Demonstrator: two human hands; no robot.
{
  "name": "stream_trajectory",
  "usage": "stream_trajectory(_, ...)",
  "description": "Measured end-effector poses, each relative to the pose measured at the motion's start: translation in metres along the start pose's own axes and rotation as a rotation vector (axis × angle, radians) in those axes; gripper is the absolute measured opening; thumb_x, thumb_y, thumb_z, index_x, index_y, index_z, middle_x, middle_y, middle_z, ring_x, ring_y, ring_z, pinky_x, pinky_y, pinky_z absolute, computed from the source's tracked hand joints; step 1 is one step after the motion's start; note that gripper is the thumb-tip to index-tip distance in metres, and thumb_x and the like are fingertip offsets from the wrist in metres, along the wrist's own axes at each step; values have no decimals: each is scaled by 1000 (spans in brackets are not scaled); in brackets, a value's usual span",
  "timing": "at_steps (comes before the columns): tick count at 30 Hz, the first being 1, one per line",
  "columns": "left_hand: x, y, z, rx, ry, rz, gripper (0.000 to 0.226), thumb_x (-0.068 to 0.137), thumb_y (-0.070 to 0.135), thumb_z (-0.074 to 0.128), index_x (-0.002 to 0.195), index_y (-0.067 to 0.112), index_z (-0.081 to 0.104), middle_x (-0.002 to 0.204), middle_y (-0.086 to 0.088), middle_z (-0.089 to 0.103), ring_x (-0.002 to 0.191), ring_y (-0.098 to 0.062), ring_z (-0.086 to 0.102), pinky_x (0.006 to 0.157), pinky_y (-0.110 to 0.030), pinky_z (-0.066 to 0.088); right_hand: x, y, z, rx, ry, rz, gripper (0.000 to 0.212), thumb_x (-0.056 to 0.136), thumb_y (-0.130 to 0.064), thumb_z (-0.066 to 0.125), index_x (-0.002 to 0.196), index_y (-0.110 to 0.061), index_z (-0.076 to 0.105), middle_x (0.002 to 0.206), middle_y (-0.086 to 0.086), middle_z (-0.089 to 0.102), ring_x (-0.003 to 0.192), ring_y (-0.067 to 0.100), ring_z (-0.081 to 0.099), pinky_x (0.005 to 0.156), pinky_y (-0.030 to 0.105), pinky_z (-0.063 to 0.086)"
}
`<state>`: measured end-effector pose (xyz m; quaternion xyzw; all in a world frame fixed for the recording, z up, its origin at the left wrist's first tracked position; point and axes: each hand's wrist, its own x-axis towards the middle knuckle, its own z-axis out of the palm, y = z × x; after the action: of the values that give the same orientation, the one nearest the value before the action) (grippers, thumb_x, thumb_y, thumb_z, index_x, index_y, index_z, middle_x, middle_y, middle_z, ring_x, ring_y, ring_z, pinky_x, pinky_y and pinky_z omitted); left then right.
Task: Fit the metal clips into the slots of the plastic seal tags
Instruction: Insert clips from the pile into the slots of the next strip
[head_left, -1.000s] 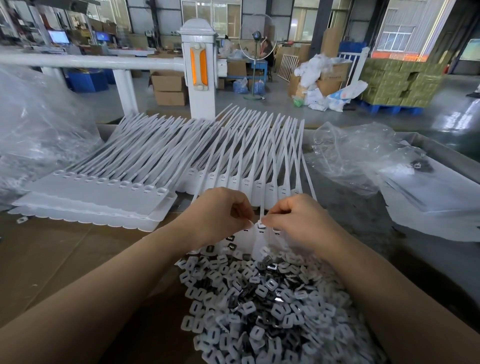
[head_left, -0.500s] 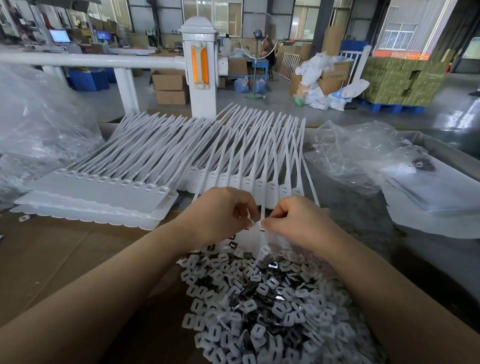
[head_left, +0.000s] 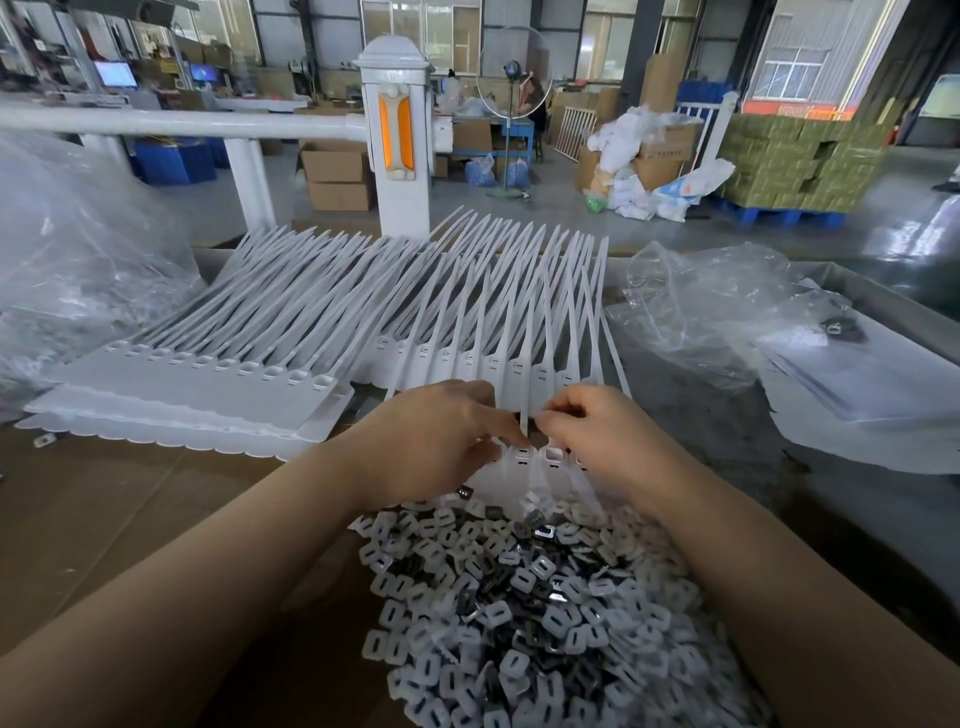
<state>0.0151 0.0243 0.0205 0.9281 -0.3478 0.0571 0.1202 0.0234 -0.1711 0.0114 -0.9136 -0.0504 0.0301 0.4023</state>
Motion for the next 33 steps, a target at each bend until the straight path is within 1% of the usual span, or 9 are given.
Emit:
stream_trajectory(2, 0, 3, -2, 62, -15, 30, 30, 99, 29, 54, 126, 42, 62, 98, 8, 55, 90, -9, 54, 77, -26, 43, 0, 0, 1, -2, -2, 1, 9, 96, -32, 58, 92, -30, 66, 82, -12, 67, 76, 10, 66, 67, 27, 51)
stream_trajectory(5, -1, 7, -4, 198, -23, 121, 36, 99, 22, 51, 130, 38, 59, 99, 6, 57, 88, -13, 54, 78, -30, 47, -1, 0, 2, -24, 2, 7, 14, 97, -34, 57, 101, -26, 68, 83, -11, 69, 80, 15, 69, 73, 32, 54)
stream_trajectory(8, -1, 8, -8, 291, -24, 198, 41, 97, 18, 53, 134, 34, 59, 102, 5, 60, 89, -15, 53, 80, -34, 49, 0, 0, 2, -33, 13, 4, 14, 97, -36, 57, 99, -27, 67, 82, -12, 69, 74, 8, 67, 66, 27, 51)
stream_trajectory(12, -1, 8, -13, 202, -24, 183, 35, 97, 20, 55, 128, 35, 65, 103, 7, 64, 89, -13, 59, 82, -29, 48, 0, 1, 2, -31, 10, 11, 13, 97, -37, 57, 98, -28, 67, 84, -11, 70, 77, 9, 67, 79, 34, 52)
stream_trajectory(16, -1, 5, -10, 150, -23, 155, 30, 98, 26, 56, 124, 38, 67, 102, 8, 61, 96, -11, 55, 86, -33, 47, -2, -1, 1, -43, 5, 6, 14, 97, -35, 57, 101, -26, 67, 85, -13, 67, 77, 6, 65, 67, 25, 48)
stream_trajectory(20, -2, 3, -9, 137, -15, 111, 34, 97, 28, 55, 126, 43, 63, 108, 9, 55, 108, -11, 48, 95, -30, 36, -2, -3, 1, -41, 11, 12, 15, 97, -35, 57, 102, -27, 68, 87, -14, 68, 80, 6, 65, 83, 35, 53)
stream_trajectory(24, -3, -1, -6, 124, -37, 77, 35, 97, 29, 56, 127, 48, 60, 106, 13, 51, 107, -7, 42, 91, -26, 25, -3, -3, 2, -49, 19, 14, 10, 97, -36, 57, 95, -31, 66, 87, -13, 68, 83, 6, 64, 94, 43, 49)
stream_trajectory(29, -1, -4, -4, -101, -66, -64, 28, 93, 37, 63, 118, 50, 65, 103, 18, 51, 105, -3, 44, 100, -34, 33, -2, -2, 1, -7, 12, 5, 9, 97, -34, 59, 95, -30, 66, 88, -14, 68, 80, 4, 65, 77, 28, 53)
stream_trajectory(33, 2, 5, -4, -370, -82, -58, 23, 82, 31, 77, 101, 43, 72, 101, 18, 58, 98, 2, 54, 88, -19, 43, 0, 0, 0, 24, 18, 3, 10, 96, -32, 60, 90, -30, 68, 83, -13, 70, 71, 1, 66, 78, 32, 54)
